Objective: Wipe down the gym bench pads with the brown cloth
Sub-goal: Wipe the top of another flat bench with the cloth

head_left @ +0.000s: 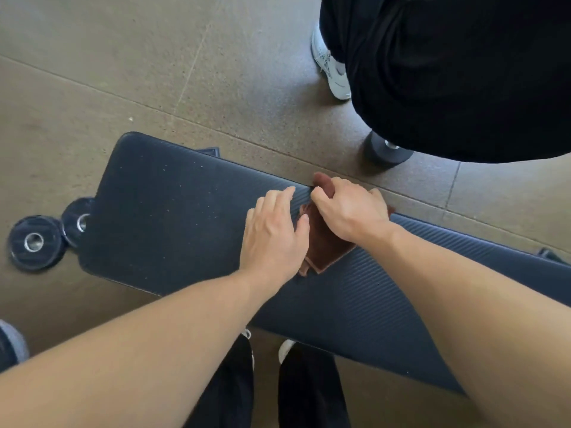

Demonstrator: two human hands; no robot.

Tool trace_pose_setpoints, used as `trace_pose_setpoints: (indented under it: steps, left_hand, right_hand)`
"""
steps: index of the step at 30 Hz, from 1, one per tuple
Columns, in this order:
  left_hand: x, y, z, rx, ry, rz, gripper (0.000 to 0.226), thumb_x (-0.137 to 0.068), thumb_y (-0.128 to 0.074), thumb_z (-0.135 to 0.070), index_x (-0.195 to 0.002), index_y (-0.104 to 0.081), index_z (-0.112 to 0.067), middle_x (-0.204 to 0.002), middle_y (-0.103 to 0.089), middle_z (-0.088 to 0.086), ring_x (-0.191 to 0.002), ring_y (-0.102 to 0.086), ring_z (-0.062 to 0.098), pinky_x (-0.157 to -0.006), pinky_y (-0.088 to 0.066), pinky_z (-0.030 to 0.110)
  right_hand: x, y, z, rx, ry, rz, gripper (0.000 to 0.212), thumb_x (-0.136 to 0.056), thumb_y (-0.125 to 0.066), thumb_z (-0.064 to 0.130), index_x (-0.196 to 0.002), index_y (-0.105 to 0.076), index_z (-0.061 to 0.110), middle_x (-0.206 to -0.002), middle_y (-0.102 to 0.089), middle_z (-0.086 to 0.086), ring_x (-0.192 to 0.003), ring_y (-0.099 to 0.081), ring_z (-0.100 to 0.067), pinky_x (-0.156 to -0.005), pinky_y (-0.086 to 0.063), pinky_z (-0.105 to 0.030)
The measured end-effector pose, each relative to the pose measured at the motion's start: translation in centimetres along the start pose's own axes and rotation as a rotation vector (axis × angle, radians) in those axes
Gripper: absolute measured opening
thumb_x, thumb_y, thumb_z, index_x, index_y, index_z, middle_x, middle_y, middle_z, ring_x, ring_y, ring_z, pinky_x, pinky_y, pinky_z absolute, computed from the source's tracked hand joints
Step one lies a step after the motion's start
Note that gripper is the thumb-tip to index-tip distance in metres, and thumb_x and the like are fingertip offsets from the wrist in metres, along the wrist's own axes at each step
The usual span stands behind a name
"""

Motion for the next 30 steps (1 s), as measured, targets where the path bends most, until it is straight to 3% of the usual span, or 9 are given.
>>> trace_pose_setpoints:
  steps: [4,7,9,12,14,17,20,26,30]
  left_hand:
    - [-0.5,-3.6,-4.6,0.156,0.254,0.23,0.063,-0.094,-0.066,-0.036,-0.149,-0.04,-0.023,-0.126,-0.063,-0.003,-0.125,-0.055,0.02,-0.106,-0.044,0.041]
    - [-0.5,-4.6,-6.9,0.087,0.301,0.347,0.032,-0.084,-0.076,-0.043,-0.108,-0.064,-0.026,-0.104,-0.068,-0.002,-0.104,-0.064,0.02,-0.087,-0.051,0.039]
    - [0.0,-4.6,-8.4,0.063,0.275,0.305,0.032,-0.08,-0.079,-0.047,-0.079,-0.055,-0.025,-0.096,-0.058,-0.005,-0.09,-0.059,0.017,-0.073,-0.044,0.034]
    - [0.7,-4.4,-9.7,0.175,0.228,0.17,0.045,-0.086,-0.072,-0.043,-0.064,-0.04,-0.021,-0.081,-0.05,-0.004,-0.078,-0.053,0.019,-0.068,-0.037,0.034]
    - [0.9,-4.0,-9.1,0.229,0.279,0.081,0.049,-0.092,-0.065,-0.044,-0.063,-0.034,-0.02,-0.071,-0.046,-0.004,-0.073,-0.047,0.022,-0.067,-0.035,0.036]
    - [0.6,-2.9,-6.7,0.197,0.336,-0.023,0.045,-0.096,-0.058,-0.046,-0.067,-0.034,-0.02,-0.068,-0.046,-0.004,-0.073,-0.049,0.026,-0.065,-0.036,0.037]
    - [0.1,-1.8,-3.6,0.143,0.301,-0.085,0.033,-0.096,-0.059,-0.037,-0.079,-0.036,-0.021,-0.073,-0.05,-0.005,-0.074,-0.05,0.023,-0.066,-0.034,0.035]
    - [-0.9,0.8,1.4,0.079,0.055,0.027,0.024,-0.095,-0.064,-0.038,-0.093,-0.044,-0.025,-0.08,-0.057,-0.008,-0.08,-0.054,0.018,-0.07,-0.042,0.038]
    - [-0.9,4.1,6.0,0.106,0.008,-0.08,0.017,-0.097,-0.062,-0.035,-0.103,-0.052,-0.023,-0.092,-0.058,-0.01,-0.09,-0.054,0.015,-0.084,-0.046,0.037]
  right_hand:
    - [1.6,1.9,-4.8,-0.092,-0.067,0.049,0.081,-0.1,-0.004,0.075,-0.134,-0.061,0.027,-0.128,-0.069,-0.004,-0.125,-0.058,-0.027,-0.116,-0.026,-0.052]
    - [2.2,2.9,-7.3,-0.221,-0.128,0.066,0.087,-0.098,0.002,0.075,-0.136,-0.064,0.031,-0.133,-0.067,-0.005,-0.133,-0.053,-0.027,-0.12,-0.021,-0.054]
    - [2.8,3.2,-8.4,-0.231,-0.105,0.048,0.077,-0.104,-0.003,0.068,-0.139,-0.06,0.032,-0.137,-0.066,-0.004,-0.134,-0.053,-0.028,-0.118,-0.023,-0.053]
    - [3.4,3.4,-9.3,-0.193,-0.085,0.03,0.057,-0.11,-0.011,0.057,-0.151,-0.045,0.035,-0.15,-0.056,-0.005,-0.137,-0.05,-0.032,-0.116,-0.024,-0.054]
    - [3.2,3.0,-9.9,-0.166,-0.125,0.026,0.055,-0.11,-0.015,0.055,-0.152,-0.044,0.033,-0.151,-0.054,-0.008,-0.137,-0.05,-0.034,-0.116,-0.023,-0.052]
    - [3.1,1.5,-9.7,-0.002,-0.193,-0.007,0.079,-0.101,-0.017,0.073,-0.143,-0.054,0.017,-0.142,-0.061,-0.012,-0.133,-0.051,-0.035,-0.113,-0.027,-0.051]
    - [3.2,0.2,-8.6,0.132,-0.212,-0.07,0.094,-0.092,-0.018,0.084,-0.14,-0.056,0.013,-0.14,-0.061,-0.014,-0.133,-0.05,-0.036,-0.114,-0.028,-0.053]
    - [2.0,-1.0,-4.5,0.148,-0.179,-0.199,0.079,-0.098,-0.02,0.077,-0.124,-0.063,0.016,-0.132,-0.066,-0.011,-0.128,-0.055,-0.035,-0.11,-0.03,-0.055]
    - [0.8,-2.2,0.5,0.122,-0.181,-0.297,0.064,-0.106,-0.02,0.06,-0.119,-0.065,0.015,-0.125,-0.069,-0.011,-0.123,-0.058,-0.034,-0.108,-0.032,-0.052]
Point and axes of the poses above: each hand's wrist, its own x-axis away from the middle knuckle, its own y-axis out of the back of the hand, z = x × y, the point moved 3 cm from there along -x, towards the middle knuckle
